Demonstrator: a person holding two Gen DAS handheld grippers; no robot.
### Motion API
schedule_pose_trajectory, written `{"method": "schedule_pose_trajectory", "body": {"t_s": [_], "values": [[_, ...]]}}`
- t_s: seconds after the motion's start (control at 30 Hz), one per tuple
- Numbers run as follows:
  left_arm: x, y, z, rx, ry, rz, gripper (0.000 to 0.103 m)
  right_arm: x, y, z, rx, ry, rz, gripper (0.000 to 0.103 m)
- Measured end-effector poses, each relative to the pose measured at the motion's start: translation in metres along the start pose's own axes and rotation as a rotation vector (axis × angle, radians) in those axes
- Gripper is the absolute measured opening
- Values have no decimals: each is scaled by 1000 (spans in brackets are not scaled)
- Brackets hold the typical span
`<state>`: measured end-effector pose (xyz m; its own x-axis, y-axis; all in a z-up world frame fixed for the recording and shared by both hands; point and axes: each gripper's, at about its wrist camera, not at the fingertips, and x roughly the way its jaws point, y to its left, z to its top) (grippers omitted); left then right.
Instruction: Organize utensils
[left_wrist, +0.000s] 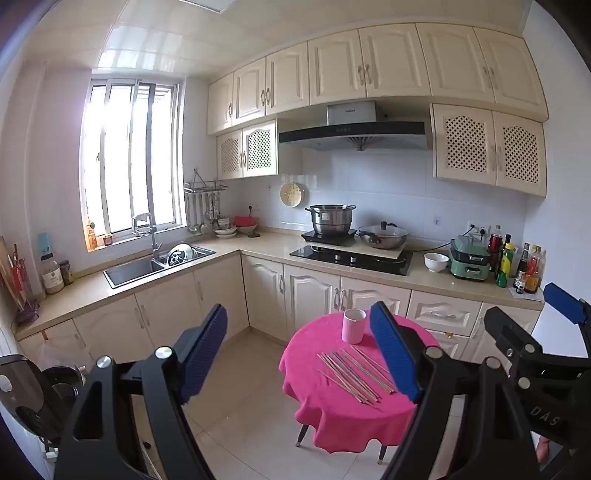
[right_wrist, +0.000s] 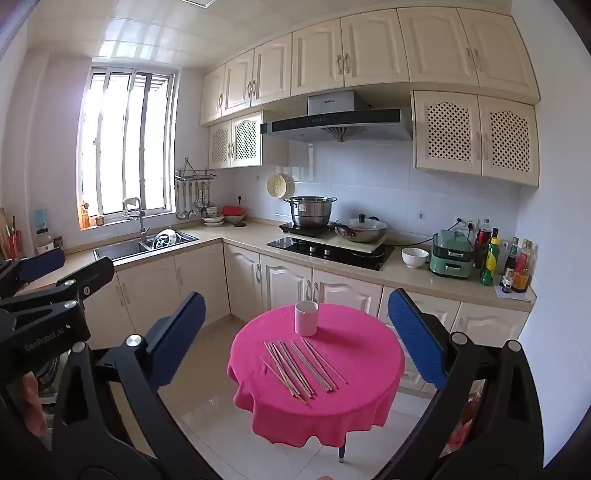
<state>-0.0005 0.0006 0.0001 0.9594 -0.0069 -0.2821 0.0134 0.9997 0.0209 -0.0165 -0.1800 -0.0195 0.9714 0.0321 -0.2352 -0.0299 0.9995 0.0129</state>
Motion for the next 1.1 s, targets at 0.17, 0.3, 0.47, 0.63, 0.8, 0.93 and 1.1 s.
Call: {"method": "schedule_pose_trajectory", "body": {"t_s": [0.17, 0.3, 0.47, 0.63, 0.8, 0.93, 1.1], "values": [[1, 7, 2, -3, 4, -9, 78, -4, 1, 2, -2, -8, -2, 97], [-3, 7, 1, 11, -2, -7, 78, 2, -1, -6, -7, 0, -2, 97], [-2, 2, 1, 13, 2, -6, 78, 2, -4, -20, -5, 4, -5, 97], [0, 4, -2, 14, 7, -13, 78, 0, 1, -8, 0, 8, -11, 97], [1, 5, -2, 20, 9, -21, 78, 1, 0, -7, 5, 14, -16, 97], [1, 4, -2, 23, 11, -25, 78, 1, -1, -4, 9, 20, -17, 97], [1, 4, -2, 27, 15, -28, 78, 1, -4, -1, 13, 27, -17, 97]]}}
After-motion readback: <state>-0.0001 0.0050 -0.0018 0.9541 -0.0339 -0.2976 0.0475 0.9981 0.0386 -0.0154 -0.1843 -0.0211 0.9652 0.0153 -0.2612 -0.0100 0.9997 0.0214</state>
